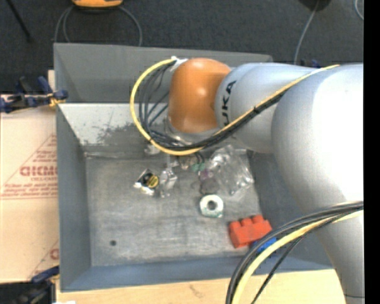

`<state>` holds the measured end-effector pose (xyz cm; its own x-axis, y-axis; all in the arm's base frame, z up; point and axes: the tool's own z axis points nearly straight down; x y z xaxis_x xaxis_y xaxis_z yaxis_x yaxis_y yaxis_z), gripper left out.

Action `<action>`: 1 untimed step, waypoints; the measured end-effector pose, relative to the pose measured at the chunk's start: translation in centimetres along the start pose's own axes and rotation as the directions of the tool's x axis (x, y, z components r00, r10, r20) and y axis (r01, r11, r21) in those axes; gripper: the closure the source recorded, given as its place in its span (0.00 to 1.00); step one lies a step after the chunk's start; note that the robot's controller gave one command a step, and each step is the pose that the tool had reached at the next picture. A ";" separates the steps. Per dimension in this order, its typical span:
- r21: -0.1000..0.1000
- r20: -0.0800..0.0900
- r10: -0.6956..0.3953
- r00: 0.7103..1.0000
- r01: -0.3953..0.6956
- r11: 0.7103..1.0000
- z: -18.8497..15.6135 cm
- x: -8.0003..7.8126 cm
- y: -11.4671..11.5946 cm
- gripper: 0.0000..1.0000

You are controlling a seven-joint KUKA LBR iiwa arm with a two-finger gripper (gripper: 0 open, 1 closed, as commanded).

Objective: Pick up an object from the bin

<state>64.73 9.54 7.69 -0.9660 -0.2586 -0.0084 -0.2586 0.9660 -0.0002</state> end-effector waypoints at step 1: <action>-0.001 0.006 0.002 1.000 -0.002 1.000 -0.2 -0.1 0.0 1.00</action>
Offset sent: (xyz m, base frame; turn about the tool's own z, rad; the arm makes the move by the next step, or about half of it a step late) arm 0.0000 0.0000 0.0000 0.0000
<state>64.87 9.55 7.89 -0.9665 -0.2563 -0.0144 -0.2564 0.9666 0.0006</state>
